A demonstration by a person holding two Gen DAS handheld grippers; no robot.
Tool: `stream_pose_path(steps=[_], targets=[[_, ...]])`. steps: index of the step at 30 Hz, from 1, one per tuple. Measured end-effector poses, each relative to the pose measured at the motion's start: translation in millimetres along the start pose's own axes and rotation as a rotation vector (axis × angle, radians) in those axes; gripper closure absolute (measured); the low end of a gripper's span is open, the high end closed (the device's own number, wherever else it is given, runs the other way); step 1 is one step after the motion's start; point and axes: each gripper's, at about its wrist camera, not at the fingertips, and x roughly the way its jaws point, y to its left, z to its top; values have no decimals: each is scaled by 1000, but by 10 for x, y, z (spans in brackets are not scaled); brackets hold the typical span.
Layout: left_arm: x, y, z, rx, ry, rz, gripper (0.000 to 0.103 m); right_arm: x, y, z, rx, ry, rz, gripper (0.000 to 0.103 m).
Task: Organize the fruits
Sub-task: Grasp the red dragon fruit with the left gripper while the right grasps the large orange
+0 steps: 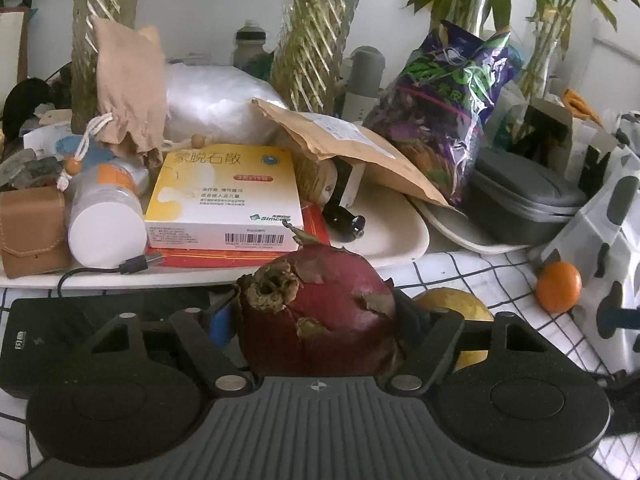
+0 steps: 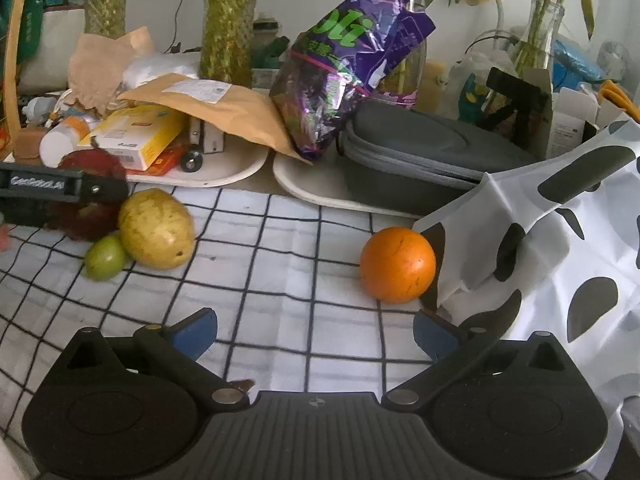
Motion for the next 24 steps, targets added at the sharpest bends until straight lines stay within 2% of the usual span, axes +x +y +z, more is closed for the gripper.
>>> stream_pose_path(steps=[4,10,12,16,21,22,23,24], targets=[[-26,34,29,-10,19,-17,35,73,-78,11,24,-20,-35,0],[-97,3,64,34,26,-15,36,174,-188,37,52,-78,-96,1],[-140,-20,82,47,16,-16,36,218,-199,43,48,-96,-115,11],[-230,-59,125,72,-6,-19,36,354,-215,60,27,-105,-156,16],[-293,-124,125,144,-18,-6,36,500,-241,56,-10,-113,-196,31],[-304,-143,115,164,-20,-2,36,511,-244,60,-17,-116,-198,36],[-311,-156,108,177,-20,-3,36,517,-246,69,-22,-116,-200,48],[-317,-162,103,183,-19,-6,36,518,-251,81,-18,-109,-199,48]])
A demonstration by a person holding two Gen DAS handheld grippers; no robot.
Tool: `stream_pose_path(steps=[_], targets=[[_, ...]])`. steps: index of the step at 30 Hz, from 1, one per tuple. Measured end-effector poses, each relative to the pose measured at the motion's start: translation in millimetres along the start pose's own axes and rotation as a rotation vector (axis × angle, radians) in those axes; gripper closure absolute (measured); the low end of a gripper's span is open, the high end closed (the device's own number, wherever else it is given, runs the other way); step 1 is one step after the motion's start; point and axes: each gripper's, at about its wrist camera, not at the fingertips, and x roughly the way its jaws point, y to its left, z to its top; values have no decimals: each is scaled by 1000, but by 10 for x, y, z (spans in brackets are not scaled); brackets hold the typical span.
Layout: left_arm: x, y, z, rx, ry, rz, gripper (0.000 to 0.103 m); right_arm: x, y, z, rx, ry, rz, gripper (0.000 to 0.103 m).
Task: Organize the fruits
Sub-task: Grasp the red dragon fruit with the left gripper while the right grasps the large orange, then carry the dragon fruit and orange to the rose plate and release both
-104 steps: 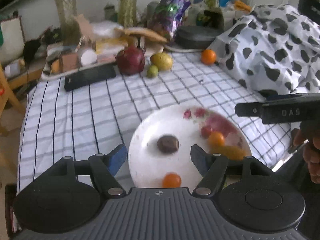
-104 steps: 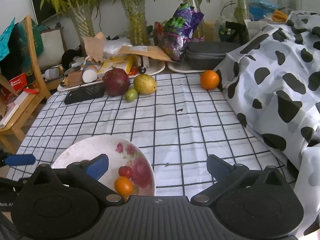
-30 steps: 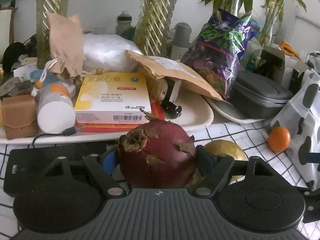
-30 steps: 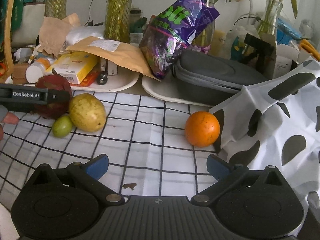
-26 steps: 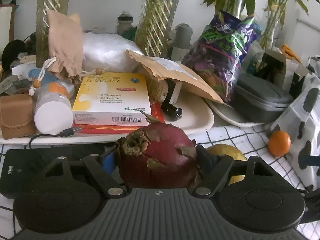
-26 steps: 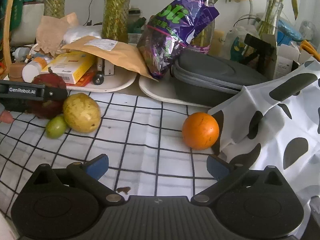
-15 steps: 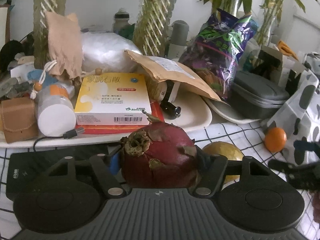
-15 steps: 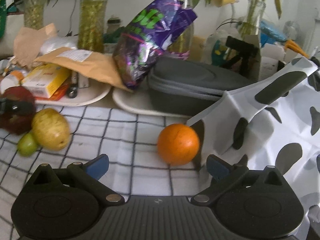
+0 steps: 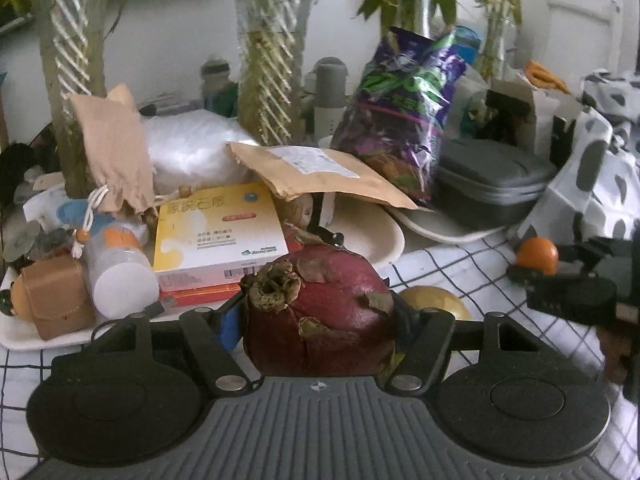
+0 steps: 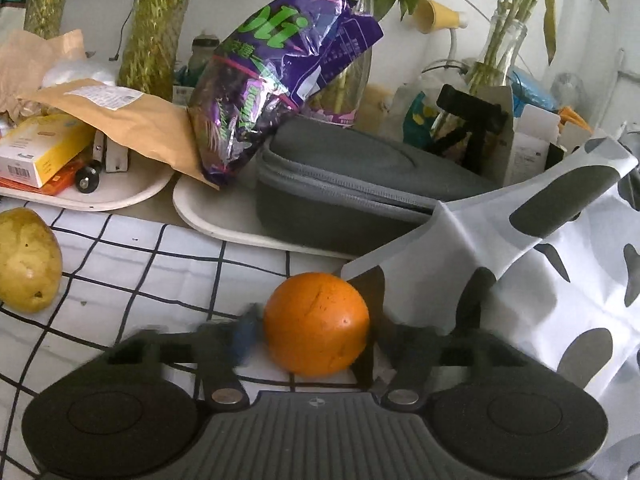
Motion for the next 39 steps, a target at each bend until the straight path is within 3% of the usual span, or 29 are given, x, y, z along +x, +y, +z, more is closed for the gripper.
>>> stream_pose_path(steps=[17,29,39], targets=[[-441,-180,-31,13,-10,-10,36,-590,-165,130,139,23,130,49],[-1024,-397,-256,74,1,-37,36,-1234,19,26,100,40,269,49],[-1314,-597,-498,76,42,-81,36,-1681,87,-111,91,33,330,49]])
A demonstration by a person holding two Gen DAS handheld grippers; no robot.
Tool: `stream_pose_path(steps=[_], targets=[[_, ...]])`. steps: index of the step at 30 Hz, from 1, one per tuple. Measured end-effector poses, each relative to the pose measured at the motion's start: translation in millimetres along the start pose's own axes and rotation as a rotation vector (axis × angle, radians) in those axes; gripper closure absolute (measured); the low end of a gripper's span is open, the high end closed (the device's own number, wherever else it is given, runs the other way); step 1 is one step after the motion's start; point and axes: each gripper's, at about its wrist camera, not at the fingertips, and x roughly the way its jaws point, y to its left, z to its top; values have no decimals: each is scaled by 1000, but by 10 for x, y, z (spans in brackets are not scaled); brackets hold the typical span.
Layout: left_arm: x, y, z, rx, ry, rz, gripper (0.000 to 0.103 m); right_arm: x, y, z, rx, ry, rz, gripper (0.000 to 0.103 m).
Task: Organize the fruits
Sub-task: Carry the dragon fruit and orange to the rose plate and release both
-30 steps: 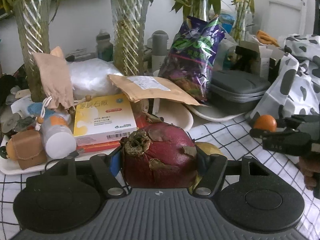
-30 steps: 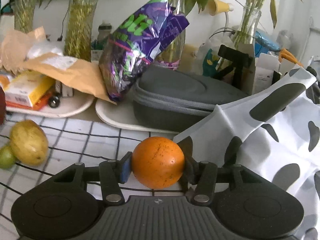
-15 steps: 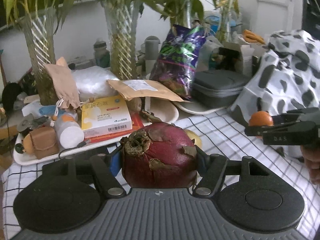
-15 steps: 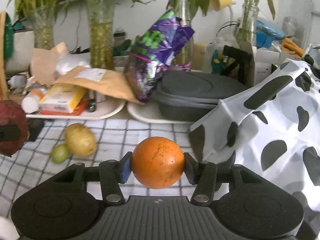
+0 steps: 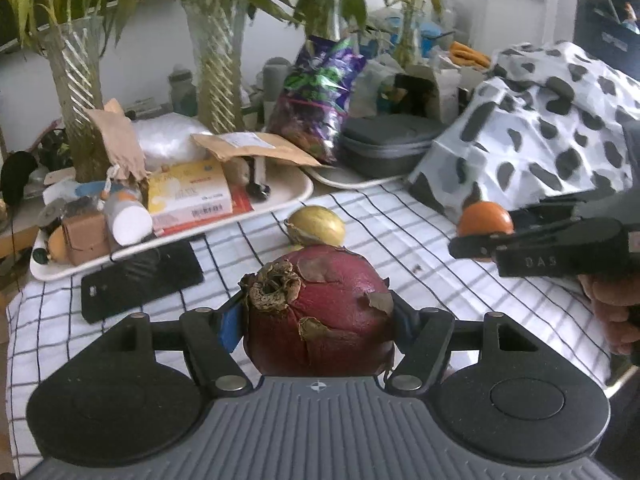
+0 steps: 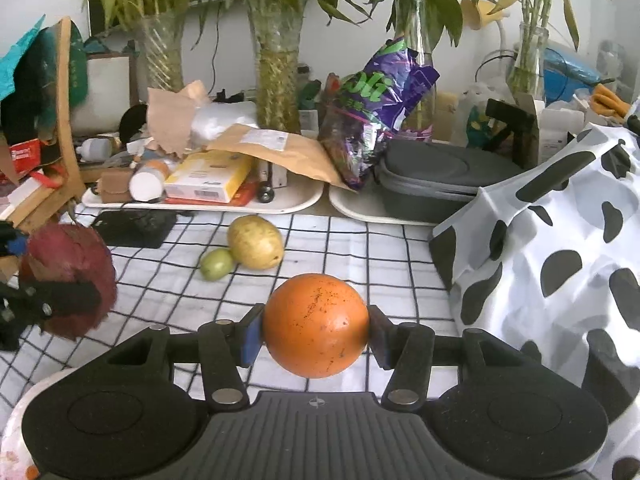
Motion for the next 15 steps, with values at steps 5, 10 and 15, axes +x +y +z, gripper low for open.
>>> stream_pose_path(steps=[5,10,15], targets=[[-80,-157,-113,6,29,-52,36,-196,15,-66,20,-15,17,49],[-48,-313,-244,26,94,-65,36,-353,22,-147,14,-21,20,49],[22,-380,-344,20,145,-89,36,-449,69,-217,-18,-20,26,49]])
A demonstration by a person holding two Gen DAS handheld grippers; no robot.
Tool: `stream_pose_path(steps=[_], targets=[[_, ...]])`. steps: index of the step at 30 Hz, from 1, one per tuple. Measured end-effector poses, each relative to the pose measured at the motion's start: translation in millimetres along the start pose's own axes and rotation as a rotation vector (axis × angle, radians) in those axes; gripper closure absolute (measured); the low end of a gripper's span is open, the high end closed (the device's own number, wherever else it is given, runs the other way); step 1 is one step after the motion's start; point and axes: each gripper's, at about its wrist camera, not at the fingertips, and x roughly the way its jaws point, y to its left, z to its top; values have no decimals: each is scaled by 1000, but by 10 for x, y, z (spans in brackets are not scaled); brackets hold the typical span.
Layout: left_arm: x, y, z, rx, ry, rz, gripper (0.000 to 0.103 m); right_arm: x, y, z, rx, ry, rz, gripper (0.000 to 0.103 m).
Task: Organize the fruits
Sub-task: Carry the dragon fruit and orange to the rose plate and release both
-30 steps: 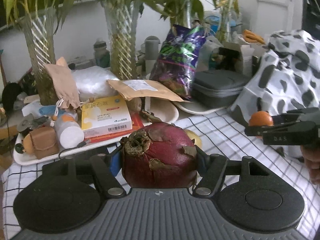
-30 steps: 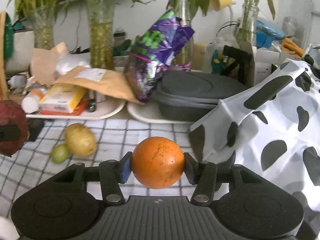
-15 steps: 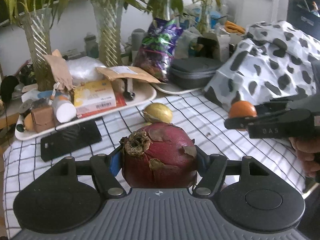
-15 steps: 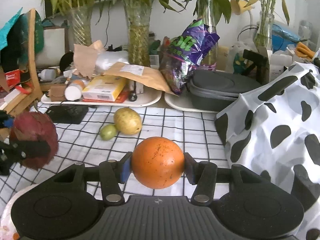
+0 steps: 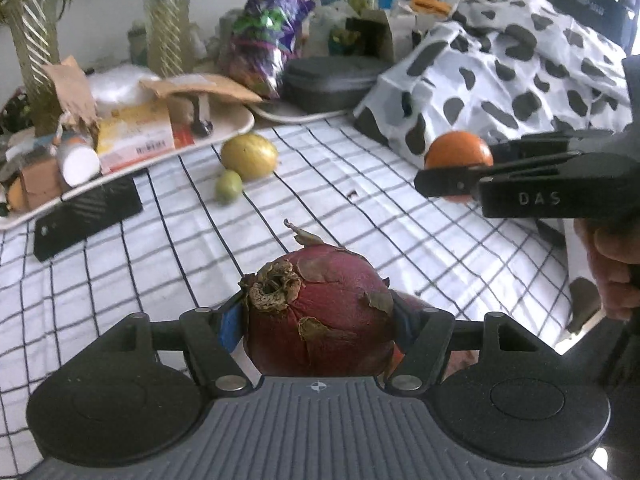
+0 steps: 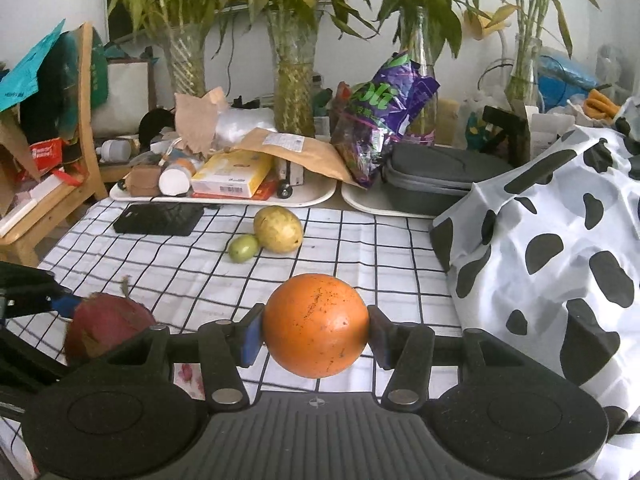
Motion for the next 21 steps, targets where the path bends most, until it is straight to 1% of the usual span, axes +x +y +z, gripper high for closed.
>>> stream_pose_path(steps=[4,6,9,10,11,13,15,17,19,21], targets=[[135,-22,-57,2,52,-5,35,-43,33,-34,-3,4,17,49],[171,-30,-76,0,57,4,34,-62,45,-46,-4,4,25,49],[208,-39,-79,-10,59,14,29,-78,61,-67,-5,10,37,49],[235,-44,-85,-10,68,22,25,-80,62,-71,-5,13,41,49],[269,-45,-91,-12,87,39,23,-84,67,-78,-6,16,46,49],[297,-61,-94,0,116,45,22,-93,81,-96,-8,21,51,49],[266,-87,-96,19,112,67,22,-112,86,-116,-3,25,57,49],[173,-109,-97,34,87,77,22,-132,82,-130,13,30,66,49],[69,-110,-97,24,55,70,22,-149,82,-146,32,37,79,49],[-53,-88,-100,-7,22,70,22,-160,97,-165,46,48,95,49]])
